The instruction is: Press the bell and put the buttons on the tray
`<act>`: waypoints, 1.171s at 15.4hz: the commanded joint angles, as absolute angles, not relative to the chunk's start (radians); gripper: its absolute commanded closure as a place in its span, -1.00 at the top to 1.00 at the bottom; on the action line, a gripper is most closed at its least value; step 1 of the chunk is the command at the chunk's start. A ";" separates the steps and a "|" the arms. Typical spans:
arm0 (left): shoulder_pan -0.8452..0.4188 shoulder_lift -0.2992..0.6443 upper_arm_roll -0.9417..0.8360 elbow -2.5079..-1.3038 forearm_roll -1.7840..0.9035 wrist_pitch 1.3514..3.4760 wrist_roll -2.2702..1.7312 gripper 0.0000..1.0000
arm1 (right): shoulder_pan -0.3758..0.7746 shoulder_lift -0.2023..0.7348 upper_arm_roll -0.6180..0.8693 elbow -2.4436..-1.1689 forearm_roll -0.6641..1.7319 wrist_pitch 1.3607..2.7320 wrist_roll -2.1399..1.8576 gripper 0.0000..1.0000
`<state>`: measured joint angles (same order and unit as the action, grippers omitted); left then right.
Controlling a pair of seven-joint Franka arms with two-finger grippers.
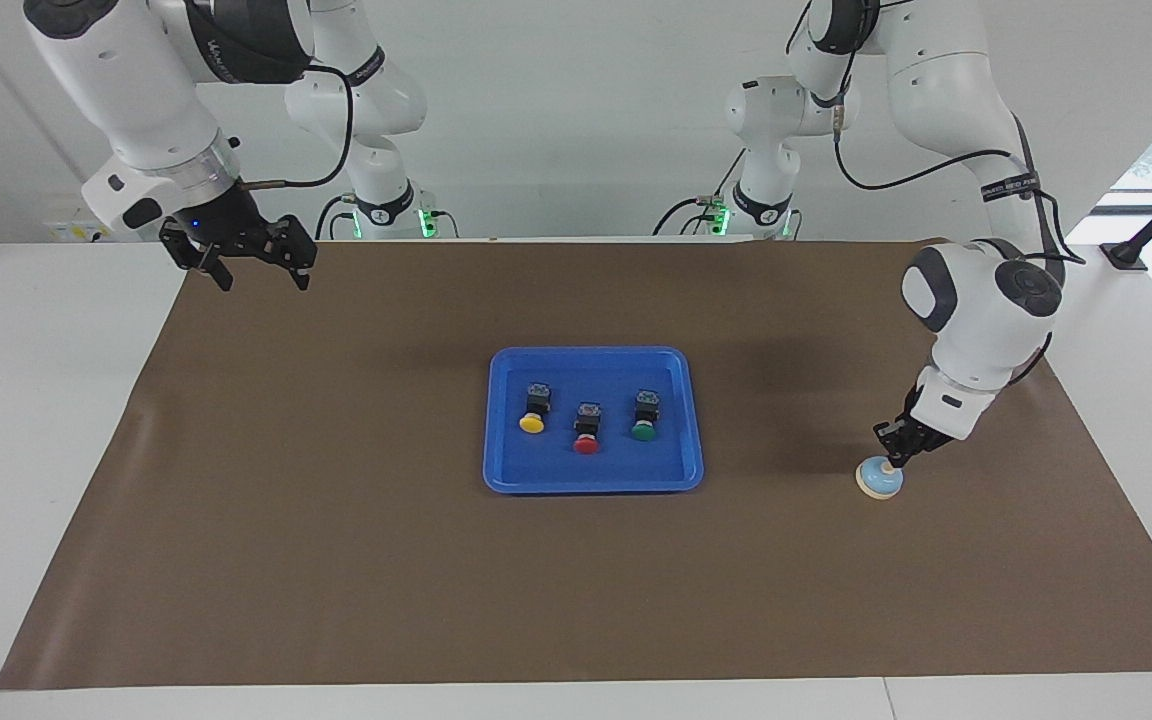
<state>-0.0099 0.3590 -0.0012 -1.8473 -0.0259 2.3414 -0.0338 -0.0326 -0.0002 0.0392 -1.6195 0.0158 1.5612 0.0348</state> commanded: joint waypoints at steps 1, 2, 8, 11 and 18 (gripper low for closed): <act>-0.020 0.359 0.008 -1.955 -0.034 2.501 -0.028 -1.00 | -0.052 -0.018 0.048 -1.635 0.034 1.552 0.011 1.00; -0.020 0.360 0.008 -1.973 -0.034 2.547 -0.029 -1.00 | -0.051 -0.018 0.048 -1.635 0.034 1.552 0.011 1.00; -0.015 0.315 0.008 -1.789 -0.034 2.204 -0.023 -1.00 | -0.052 -0.020 0.048 -1.635 0.034 1.552 0.012 1.00; -0.015 0.241 0.008 -1.691 -0.034 1.975 -0.021 -0.90 | -0.051 -0.020 0.048 -1.635 0.034 1.552 0.011 1.00; -0.021 -0.020 0.006 -1.697 -0.034 1.668 -0.038 1.00 | -0.051 -0.020 0.048 -1.635 0.034 1.552 0.011 1.00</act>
<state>-0.0126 0.0494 -0.0031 -1.6684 -0.0260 1.7399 -0.0344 -0.0326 -0.0013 0.0391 -1.6195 0.0158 1.5612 0.0348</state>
